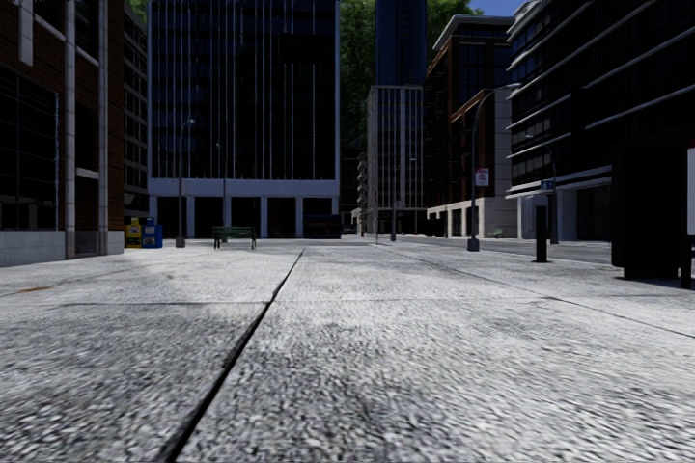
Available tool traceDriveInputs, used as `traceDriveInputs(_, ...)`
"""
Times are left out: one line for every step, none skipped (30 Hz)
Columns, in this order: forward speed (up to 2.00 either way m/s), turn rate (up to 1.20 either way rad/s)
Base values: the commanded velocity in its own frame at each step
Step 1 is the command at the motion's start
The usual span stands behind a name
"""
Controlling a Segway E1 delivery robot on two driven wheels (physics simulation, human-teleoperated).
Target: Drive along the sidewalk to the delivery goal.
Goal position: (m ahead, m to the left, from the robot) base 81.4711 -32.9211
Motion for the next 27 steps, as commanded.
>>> traceDriveInputs(1.93, -0.24)
traceDriveInputs(1.93, -0.24)
traceDriveInputs(1.93, -0.24)
traceDriveInputs(1.93, -0.24)
traceDriveInputs(1.93, -0.24)
traceDriveInputs(1.93, -0.24)
traceDriveInputs(1.93, -0.24)
traceDriveInputs(1.93, -0.24)
traceDriveInputs(1.93, -0.24)
traceDriveInputs(1.93, -0.24)
traceDriveInputs(1.93, -0.24)
traceDriveInputs(1.93, -0.24)
traceDriveInputs(1.93, -0.24)
traceDriveInputs(1.93, -0.24)
traceDriveInputs(1.93, -0.24)
traceDriveInputs(1.95, -0.24)
traceDriveInputs(1.95, -0.24)
traceDriveInputs(1.95, -0.25)
traceDriveInputs(1.95, -0.25)
traceDriveInputs(1.95, -0.25)
traceDriveInputs(1.95, -0.25)
traceDriveInputs(1.95, -0.25)
traceDriveInputs(2.00, -0.25)
traceDriveInputs(2.00, -0.25)
traceDriveInputs(2.00, -0.25)
traceDriveInputs(2.00, -0.25)
traceDriveInputs(2.00, -0.25)
